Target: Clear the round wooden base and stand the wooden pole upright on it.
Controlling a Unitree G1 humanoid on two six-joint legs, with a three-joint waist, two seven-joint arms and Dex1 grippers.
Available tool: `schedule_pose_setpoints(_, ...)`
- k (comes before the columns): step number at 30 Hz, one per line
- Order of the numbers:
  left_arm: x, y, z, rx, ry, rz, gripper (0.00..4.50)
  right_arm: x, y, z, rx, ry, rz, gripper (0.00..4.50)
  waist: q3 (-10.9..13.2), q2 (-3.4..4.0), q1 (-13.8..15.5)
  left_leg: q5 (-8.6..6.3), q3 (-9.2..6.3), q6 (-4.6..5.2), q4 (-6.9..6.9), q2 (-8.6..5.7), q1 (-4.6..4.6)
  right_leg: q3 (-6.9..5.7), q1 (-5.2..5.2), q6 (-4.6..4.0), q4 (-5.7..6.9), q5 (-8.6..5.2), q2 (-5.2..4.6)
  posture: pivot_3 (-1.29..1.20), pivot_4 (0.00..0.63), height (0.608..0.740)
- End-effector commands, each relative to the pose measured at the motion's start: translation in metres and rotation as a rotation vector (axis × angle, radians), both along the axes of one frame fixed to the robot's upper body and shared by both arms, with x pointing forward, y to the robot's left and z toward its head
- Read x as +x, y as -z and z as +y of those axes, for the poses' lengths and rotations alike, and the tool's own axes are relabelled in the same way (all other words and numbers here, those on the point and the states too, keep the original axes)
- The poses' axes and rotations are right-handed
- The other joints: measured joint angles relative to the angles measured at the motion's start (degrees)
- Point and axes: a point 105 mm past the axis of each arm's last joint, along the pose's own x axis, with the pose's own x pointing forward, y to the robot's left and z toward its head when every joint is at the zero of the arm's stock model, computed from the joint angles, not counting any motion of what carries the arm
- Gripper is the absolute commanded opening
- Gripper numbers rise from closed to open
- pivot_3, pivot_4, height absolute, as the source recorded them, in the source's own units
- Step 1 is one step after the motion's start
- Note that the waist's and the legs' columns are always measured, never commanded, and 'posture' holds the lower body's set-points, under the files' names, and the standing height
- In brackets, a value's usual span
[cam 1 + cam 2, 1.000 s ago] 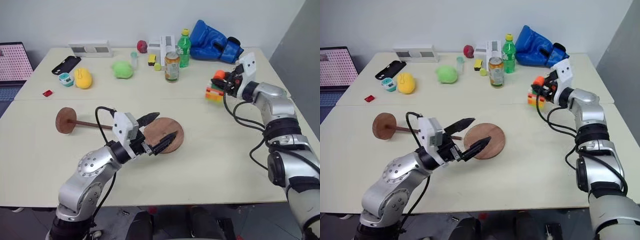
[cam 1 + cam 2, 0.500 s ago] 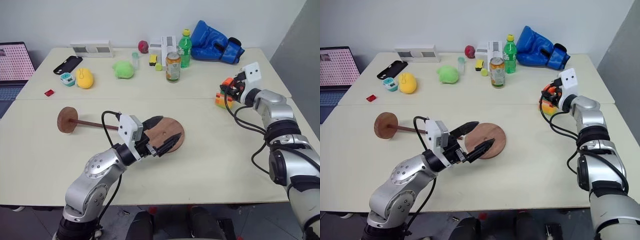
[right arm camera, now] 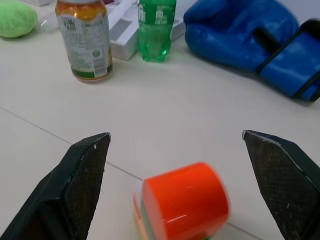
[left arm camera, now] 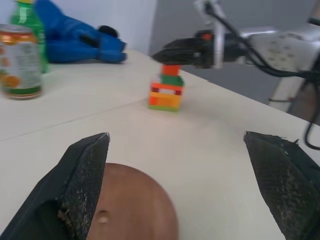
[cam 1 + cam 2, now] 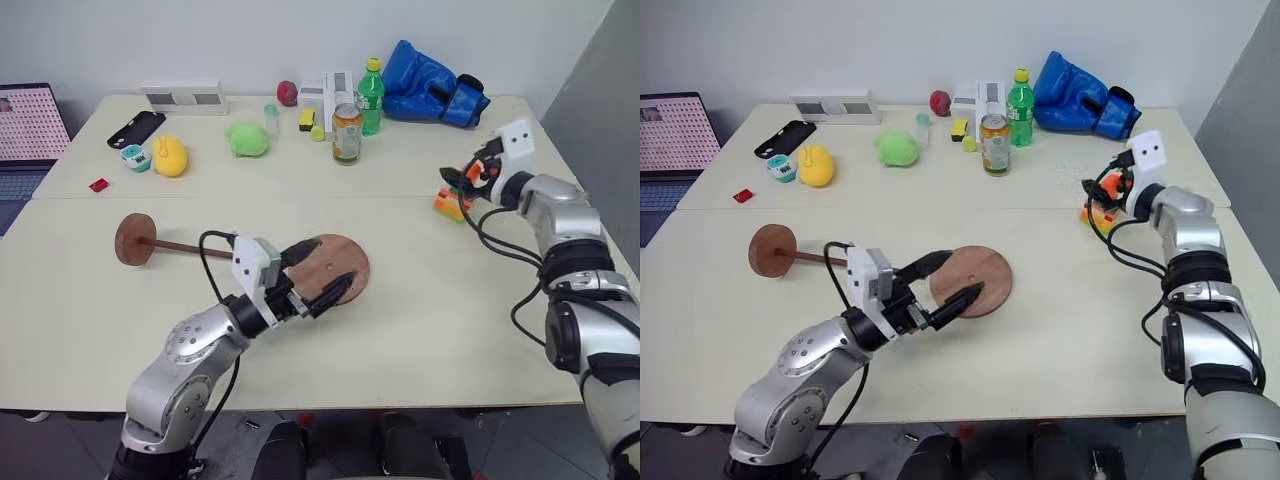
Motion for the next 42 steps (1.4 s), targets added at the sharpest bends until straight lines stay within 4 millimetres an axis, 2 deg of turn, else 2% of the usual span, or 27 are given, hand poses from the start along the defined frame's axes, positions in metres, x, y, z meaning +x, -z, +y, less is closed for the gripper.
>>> schedule_pose_setpoints(1,0.007,-0.006,0.046,-0.105,-0.285,0.042,4.5,-0.028,-0.048,0.021,-0.047,-0.101,-0.181,4.46,0.0,0.0,-0.1,0.0,-0.03,0.0,-0.01,0.0,-0.02,-0.02,0.0,0.0,-0.02,0.0,0.01,0.0,0.15,0.74)
schedule_pose_setpoints(4,0.013,-0.005,0.073,-0.182,-0.435,0.067,4.5,-0.053,-0.048,0.05,-0.026,-0.247,-0.156,4.46,0.0,0.0,0.0,0.0,-0.05,0.0,0.0,0.01,-0.02,-0.04,0.0,0.0,0.0,0.0,0.01,0.0,0.15,0.74)
schedule_pose_setpoints(6,0.021,0.004,0.102,-0.296,-0.549,0.131,4.5,-0.086,-0.037,0.089,-0.011,-0.451,-0.092,4.46,0.0,0.01,0.3,0.0,-0.06,0.0,0.03,-0.01,-0.02,-0.04,0.01,0.0,0.03,0.0,0.01,0.0,0.15,0.74)
schedule_pose_setpoints(8,0.026,0.004,0.121,-0.415,-0.582,0.144,4.5,-0.124,-0.018,0.123,-0.008,-0.648,-0.01,4.46,0.0,-0.01,0.6,-0.01,-0.15,0.03,0.06,0.0,-0.01,-0.12,0.06,0.0,0.03,0.0,0.01,0.0,0.15,0.74)
schedule_pose_setpoints(10,0.03,0.01,0.13,-0.49,-0.582,0.207,4.5,-0.148,0.005,0.14,-0.032,-0.756,0.072,4.46,-0.1,-0.06,0.6,-0.03,-0.2,0.06,0.07,0.01,-0.03,-0.17,0.06,0.0,0.03,0.0,0.02,0.0,0.15,0.74)
schedule_pose_setpoints(12,0.032,0.021,0.134,-0.495,-0.594,0.3,4.5,-0.157,0.016,0.143,-0.057,-0.779,0.106,4.46,-0.1,-0.09,0.9,-0.03,-0.23,0.05,0.09,-0.01,-0.05,-0.21,0.06,0.0,0.0,0.0,0.0,0.0,0.15,0.74)
schedule_pose_setpoints(16,0.037,0.028,0.153,-0.584,-0.645,0.331,4.5,-0.168,0.031,0.152,-0.044,-0.814,0.15,4.46,-0.1,-0.14,1.5,-0.03,-0.21,0.06,0.17,-0.13,-0.04,-0.17,0.07,0.08,0.0,0.05,-0.06,0.0,0.15,0.74)
schedule_pose_setpoints(23,0.052,0.032,0.155,-0.809,-0.552,0.377,4.5,-0.172,0.035,0.153,-0.023,-0.797,0.169,4.46,-0.1,-0.19,1.5,0.0,-0.24,0.0,0.17,-0.1,-0.02,-0.21,0.09,0.08,0.0,0.05,-0.03,0.0,0.15,0.74)
schedule_pose_setpoints(27,0.062,0.041,0.155,-0.883,-0.48,0.421,4.5,-0.173,0.038,0.152,-0.037,-0.787,0.179,4.46,-0.1,-0.19,1.5,0.01,-0.22,-0.01,0.17,-0.1,-0.02,-0.2,0.09,0.08,-0.01,0.04,-0.03,0.0,0.15,0.74)
schedule_pose_setpoints(31,0.069,0.05,0.165,-0.922,-0.473,0.46,4.5,-0.173,0.034,0.15,-0.045,-0.771,0.18,4.46,-0.2,-0.2,1.3,0.01,-0.23,-0.01,0.16,-0.1,0.0,-0.21,0.08,0.08,0.0,0.04,0.0,0.0,0.15,0.74)
schedule_pose_setpoints(32,0.07,0.05,0.164,-0.92,-0.457,0.462,4.12,-0.172,0.033,0.15,-0.042,-0.765,0.179,4.5,-0.2,-0.2,1.3,0.01,-0.23,-0.01,0.16,-0.09,0.01,-0.2,0.08,0.08,0.0,0.04,0.0,0.0,0.15,0.74)
schedule_pose_setpoints(38,0.074,0.057,0.161,-0.898,-0.432,0.502,3.13,-0.173,0.028,0.148,-0.037,-0.743,0.18,4.5,-0.2,-0.2,1.3,0.01,-0.25,-0.02,0.15,-0.09,0.01,-0.2,0.08,0.08,0.0,0.04,0.0,0.0,0.15,0.74)
schedule_pose_setpoints(39,0.075,0.059,0.162,-0.896,-0.436,0.507,2.79,-0.173,0.027,0.148,-0.036,-0.739,0.18,4.5,-0.2,-0.2,1.3,0.01,-0.25,-0.02,0.15,-0.09,0.01,-0.2,0.08,0.08,-0.01,0.04,-0.01,0.0,0.15,0.74)
schedule_pose_setpoints(40,0.076,0.06,0.163,-0.896,-0.439,0.509,2.7,-0.173,0.026,0.148,-0.035,-0.737,0.18,4.5,-0.2,-0.2,1.3,0.01,-0.25,-0.02,0.15,-0.09,0.01,-0.2,0.08,0.08,-0.01,0.04,-0.01,0.0,0.15,0.74)
schedule_pose_setpoints(42,0.078,0.062,0.165,-0.895,-0.446,0.518,2.17,-0.172,0.026,0.147,-0.032,-0.728,0.18,4.5,-0.2,-0.2,1.3,0.01,-0.25,-0.02,0.15,-0.09,0.01,-0.2,0.08,0.08,-0.01,0.04,-0.01,0.0,0.15,0.74)
